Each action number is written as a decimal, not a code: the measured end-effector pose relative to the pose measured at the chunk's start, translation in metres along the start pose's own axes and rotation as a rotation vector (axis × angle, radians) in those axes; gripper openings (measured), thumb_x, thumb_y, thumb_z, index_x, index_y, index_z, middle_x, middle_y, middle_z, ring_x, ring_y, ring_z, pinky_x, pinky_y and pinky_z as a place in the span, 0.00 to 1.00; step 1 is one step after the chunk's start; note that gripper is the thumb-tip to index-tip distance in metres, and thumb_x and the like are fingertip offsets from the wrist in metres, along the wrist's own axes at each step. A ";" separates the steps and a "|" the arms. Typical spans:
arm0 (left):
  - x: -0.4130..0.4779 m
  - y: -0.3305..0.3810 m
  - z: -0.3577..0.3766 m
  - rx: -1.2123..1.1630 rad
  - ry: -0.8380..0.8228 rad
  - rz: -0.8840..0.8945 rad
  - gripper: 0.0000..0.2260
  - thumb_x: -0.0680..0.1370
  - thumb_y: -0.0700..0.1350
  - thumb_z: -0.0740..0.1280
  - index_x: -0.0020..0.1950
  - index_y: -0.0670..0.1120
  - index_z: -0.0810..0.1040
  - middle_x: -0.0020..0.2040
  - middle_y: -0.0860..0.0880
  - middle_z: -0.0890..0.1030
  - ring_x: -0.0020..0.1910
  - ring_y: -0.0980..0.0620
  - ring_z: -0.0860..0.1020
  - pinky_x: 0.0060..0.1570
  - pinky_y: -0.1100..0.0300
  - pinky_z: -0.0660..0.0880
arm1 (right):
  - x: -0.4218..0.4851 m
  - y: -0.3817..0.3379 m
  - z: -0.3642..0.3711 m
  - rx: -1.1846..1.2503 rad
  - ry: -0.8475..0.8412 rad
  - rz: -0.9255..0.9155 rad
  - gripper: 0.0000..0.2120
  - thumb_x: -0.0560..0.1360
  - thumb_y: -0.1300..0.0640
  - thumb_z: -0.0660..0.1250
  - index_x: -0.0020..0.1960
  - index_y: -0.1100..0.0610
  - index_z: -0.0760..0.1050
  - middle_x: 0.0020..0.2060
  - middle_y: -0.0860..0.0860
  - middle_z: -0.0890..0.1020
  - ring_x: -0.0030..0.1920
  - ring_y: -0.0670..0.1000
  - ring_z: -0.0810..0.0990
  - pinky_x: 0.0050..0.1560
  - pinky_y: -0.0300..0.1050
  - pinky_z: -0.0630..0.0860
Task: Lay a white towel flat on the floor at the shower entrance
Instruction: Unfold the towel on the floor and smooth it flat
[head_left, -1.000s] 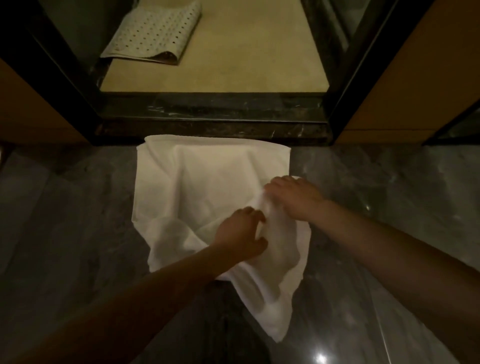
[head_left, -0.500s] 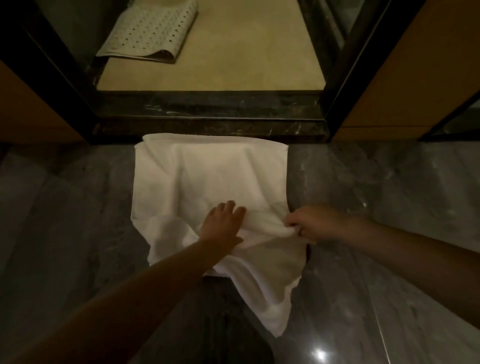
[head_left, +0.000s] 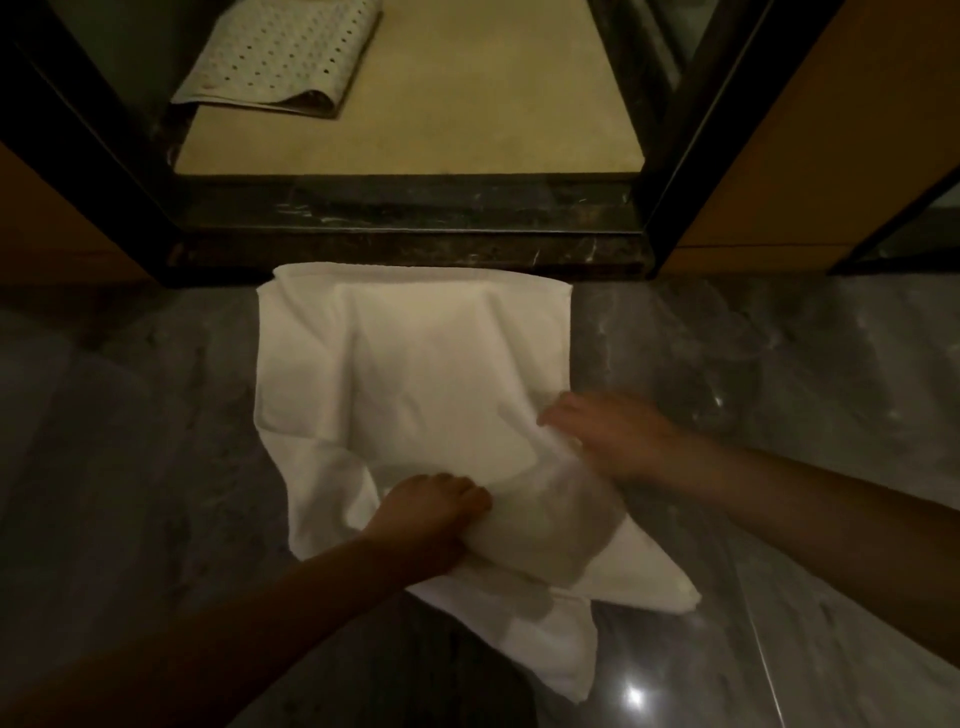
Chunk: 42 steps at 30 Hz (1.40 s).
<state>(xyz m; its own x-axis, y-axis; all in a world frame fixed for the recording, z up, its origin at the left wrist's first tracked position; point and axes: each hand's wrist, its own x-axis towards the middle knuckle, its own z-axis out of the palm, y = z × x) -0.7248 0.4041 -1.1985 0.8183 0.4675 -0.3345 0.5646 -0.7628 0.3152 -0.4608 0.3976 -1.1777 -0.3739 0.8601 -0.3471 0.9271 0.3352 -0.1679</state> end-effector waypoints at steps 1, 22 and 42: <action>0.006 0.003 -0.001 0.008 -0.022 -0.020 0.25 0.69 0.52 0.69 0.65 0.49 0.71 0.60 0.47 0.76 0.56 0.44 0.75 0.52 0.52 0.73 | 0.013 0.004 -0.002 -0.133 -0.045 -0.041 0.28 0.73 0.59 0.65 0.71 0.47 0.62 0.67 0.52 0.67 0.64 0.54 0.69 0.57 0.52 0.72; 0.036 -0.024 -0.031 0.259 -0.013 0.145 0.12 0.79 0.42 0.58 0.60 0.48 0.75 0.60 0.47 0.77 0.59 0.44 0.73 0.50 0.50 0.72 | 0.062 0.034 0.005 -0.571 -0.180 -0.027 0.09 0.75 0.62 0.61 0.55 0.55 0.70 0.55 0.54 0.73 0.55 0.55 0.73 0.46 0.50 0.73; 0.002 -0.052 -0.056 0.098 0.060 0.071 0.19 0.71 0.40 0.64 0.62 0.48 0.76 0.65 0.48 0.73 0.65 0.48 0.69 0.66 0.54 0.64 | 0.007 0.051 -0.021 -0.484 -0.322 0.212 0.16 0.79 0.51 0.57 0.66 0.49 0.67 0.65 0.51 0.70 0.63 0.52 0.70 0.61 0.45 0.68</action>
<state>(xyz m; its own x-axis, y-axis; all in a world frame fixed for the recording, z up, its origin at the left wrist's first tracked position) -0.7463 0.4698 -1.1663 0.8626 0.4340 -0.2600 0.4940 -0.8335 0.2474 -0.4154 0.4288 -1.1699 -0.1003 0.7931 -0.6008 0.8615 0.3713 0.3464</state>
